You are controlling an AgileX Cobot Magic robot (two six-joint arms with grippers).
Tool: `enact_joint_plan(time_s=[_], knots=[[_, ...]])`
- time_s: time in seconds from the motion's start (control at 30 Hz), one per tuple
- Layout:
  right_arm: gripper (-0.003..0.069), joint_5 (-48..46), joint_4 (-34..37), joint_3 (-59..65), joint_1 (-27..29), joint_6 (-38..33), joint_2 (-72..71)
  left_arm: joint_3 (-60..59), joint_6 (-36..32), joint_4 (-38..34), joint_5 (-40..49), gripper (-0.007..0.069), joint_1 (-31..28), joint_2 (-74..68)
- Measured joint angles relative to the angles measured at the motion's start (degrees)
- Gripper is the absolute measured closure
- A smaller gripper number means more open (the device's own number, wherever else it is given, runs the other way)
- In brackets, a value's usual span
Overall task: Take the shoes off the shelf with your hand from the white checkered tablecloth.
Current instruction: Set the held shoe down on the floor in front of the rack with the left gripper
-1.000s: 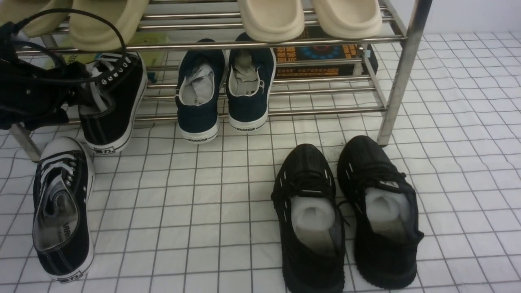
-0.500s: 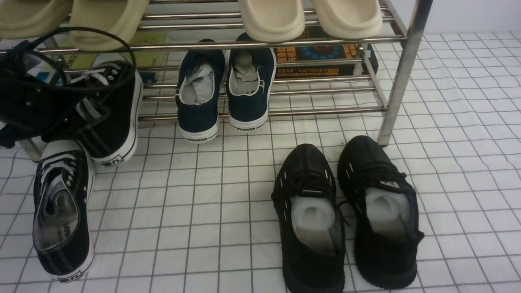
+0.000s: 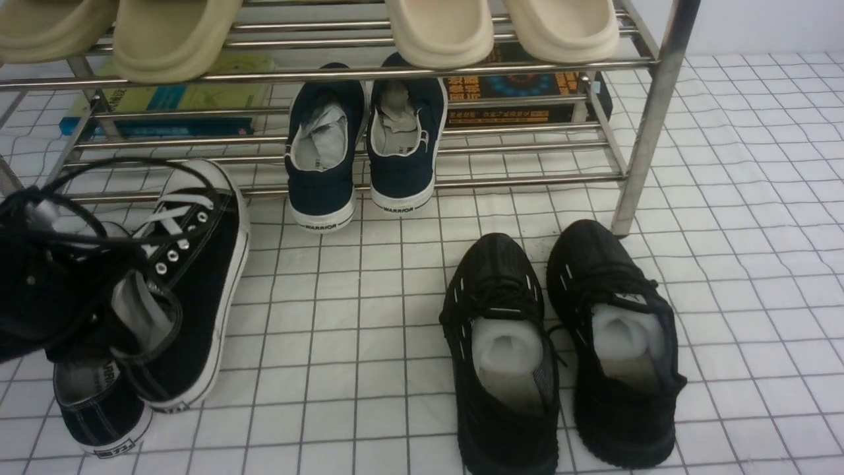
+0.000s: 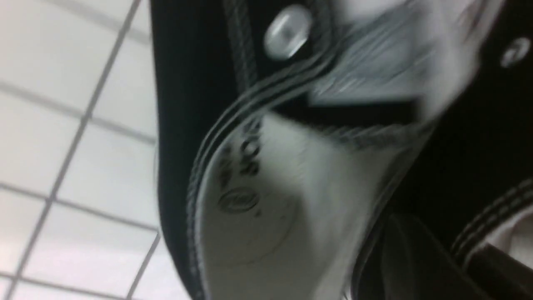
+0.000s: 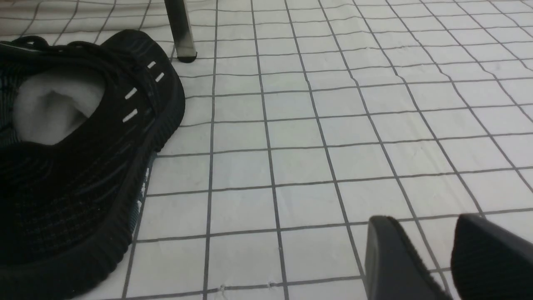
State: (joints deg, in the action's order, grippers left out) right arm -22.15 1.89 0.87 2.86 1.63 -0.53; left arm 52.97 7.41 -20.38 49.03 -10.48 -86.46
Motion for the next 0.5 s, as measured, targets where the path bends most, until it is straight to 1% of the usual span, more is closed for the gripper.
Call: enact_joint_plan(time_s=[0.07, 0.33, 0.43, 0.5], knots=[[0.0420, 0.0, 0.0, 0.0, 0.0, 0.0, 0.0, -2.3, 0.0, -1.4, -1.1, 0.0609, 0.0, 0.0], [0.0420, 0.0, 0.0, 0.0, 0.0, 0.0, 0.0, -2.7, -0.7, -5.2, -0.4, 0.0610, 0.0, 0.1], [0.0420, 0.0, 0.0, 0.0, 0.0, 0.0, 0.0, -2.8, -0.8, -5.1, -0.2, 0.0609, 0.6, 0.1], [0.0420, 0.0, 0.0, 0.0, 0.0, 0.0, 0.0, -2.8, -0.5, -3.8, -0.2, 0.0608, 2.0, 0.2]])
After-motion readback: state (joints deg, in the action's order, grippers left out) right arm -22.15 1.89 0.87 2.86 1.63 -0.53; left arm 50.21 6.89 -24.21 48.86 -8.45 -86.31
